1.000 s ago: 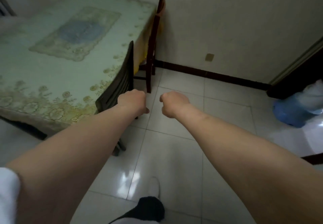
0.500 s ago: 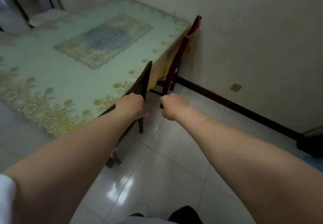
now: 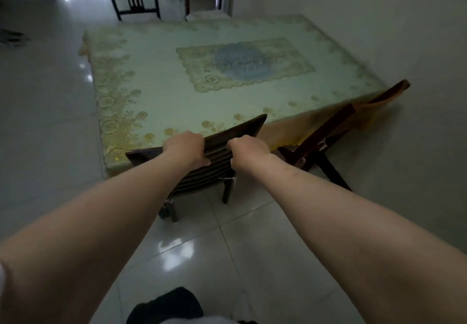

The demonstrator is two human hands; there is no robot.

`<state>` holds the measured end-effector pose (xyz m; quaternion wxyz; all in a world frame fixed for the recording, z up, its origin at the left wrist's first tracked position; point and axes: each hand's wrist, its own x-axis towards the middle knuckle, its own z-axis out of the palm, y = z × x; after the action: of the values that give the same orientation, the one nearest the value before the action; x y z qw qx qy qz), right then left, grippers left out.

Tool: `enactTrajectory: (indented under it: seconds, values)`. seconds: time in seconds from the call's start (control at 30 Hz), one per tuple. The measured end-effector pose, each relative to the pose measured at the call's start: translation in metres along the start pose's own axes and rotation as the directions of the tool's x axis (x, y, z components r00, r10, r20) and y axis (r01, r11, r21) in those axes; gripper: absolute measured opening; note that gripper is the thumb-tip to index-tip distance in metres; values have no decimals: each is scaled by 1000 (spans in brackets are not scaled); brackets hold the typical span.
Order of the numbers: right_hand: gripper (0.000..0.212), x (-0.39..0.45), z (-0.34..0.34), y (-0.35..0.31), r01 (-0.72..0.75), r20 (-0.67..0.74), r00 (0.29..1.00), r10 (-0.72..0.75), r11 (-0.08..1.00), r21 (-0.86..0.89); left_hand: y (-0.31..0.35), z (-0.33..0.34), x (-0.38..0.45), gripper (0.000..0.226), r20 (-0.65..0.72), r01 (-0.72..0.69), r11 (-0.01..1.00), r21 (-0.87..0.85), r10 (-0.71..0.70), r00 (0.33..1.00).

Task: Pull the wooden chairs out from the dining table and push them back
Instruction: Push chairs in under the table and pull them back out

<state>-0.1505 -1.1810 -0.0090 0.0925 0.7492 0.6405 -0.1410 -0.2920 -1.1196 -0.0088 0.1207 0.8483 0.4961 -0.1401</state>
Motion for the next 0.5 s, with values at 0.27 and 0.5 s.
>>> enactTrajectory:
  seconds: [0.27, 0.5]
  values:
    - [32, 19, -12, 5, 208, -5, 978, -209, 975, -75, -12, 8, -32, 33, 14, 275, 955, -107, -275, 961]
    - [31, 37, -24, 0, 238, -22, 970, -244, 961, -141, -28, 7, -36, 35, 1, 361, 926, -108, -364, 932]
